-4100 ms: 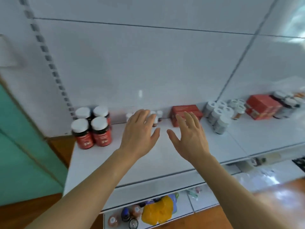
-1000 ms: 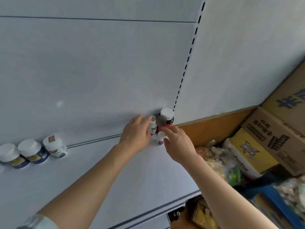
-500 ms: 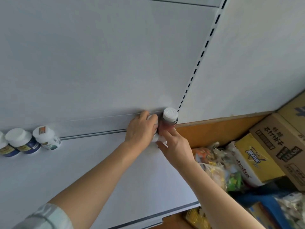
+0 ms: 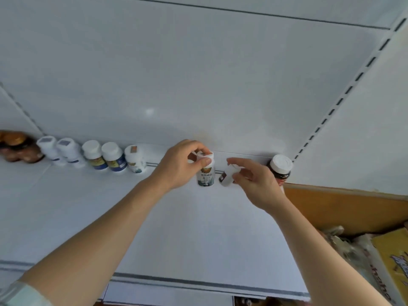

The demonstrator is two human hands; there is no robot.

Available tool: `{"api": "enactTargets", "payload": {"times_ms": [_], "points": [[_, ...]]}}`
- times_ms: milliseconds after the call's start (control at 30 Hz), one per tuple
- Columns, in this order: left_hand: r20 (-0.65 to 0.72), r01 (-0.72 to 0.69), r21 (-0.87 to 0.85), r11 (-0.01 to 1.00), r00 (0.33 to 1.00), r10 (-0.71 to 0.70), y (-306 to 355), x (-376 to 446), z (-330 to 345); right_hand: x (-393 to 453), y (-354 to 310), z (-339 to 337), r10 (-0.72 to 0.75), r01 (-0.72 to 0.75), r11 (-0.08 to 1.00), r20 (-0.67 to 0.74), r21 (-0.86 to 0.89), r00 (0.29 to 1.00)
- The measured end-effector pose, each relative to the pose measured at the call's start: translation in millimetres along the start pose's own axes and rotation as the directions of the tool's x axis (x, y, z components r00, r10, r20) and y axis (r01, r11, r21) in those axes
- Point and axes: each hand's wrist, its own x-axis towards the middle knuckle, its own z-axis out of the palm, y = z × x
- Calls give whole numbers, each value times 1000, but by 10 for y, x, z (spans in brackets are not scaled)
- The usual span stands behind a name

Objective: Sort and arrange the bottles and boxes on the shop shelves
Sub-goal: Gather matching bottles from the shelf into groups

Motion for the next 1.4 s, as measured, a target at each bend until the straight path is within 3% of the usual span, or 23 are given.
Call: {"api": "enactTargets", "payload": {"times_ms": [167,333,600,900,1167,1400], "points": [[-49,71,-33,997,996,-73,-152,-301,-297,72,-182,369,-34,29,998,100,54,994],[-52,105,-42,994,993,-107,-302,-531,-531,68,-393,790,-27,16,991,86,134,996],[-91,96,-72,993,991,-103,-694,-776,-1084,41,-805,1529,30,-30,999,-16,43,999],[-44,91,-86,992,995,-95,-1091,-1047,-1816,47,-1223,2211,51,-51,998,3,-34,999],[-51,92,-92,992,994,-97,-1255,-1105,-2184,-39,-1265,2337,34,-29,995,48,-100,998],[10,81,-42,996,997,-80,-1101,-1032,-2013,-145,-1086,2119,26,-24,991,17,-132,1000]]}}
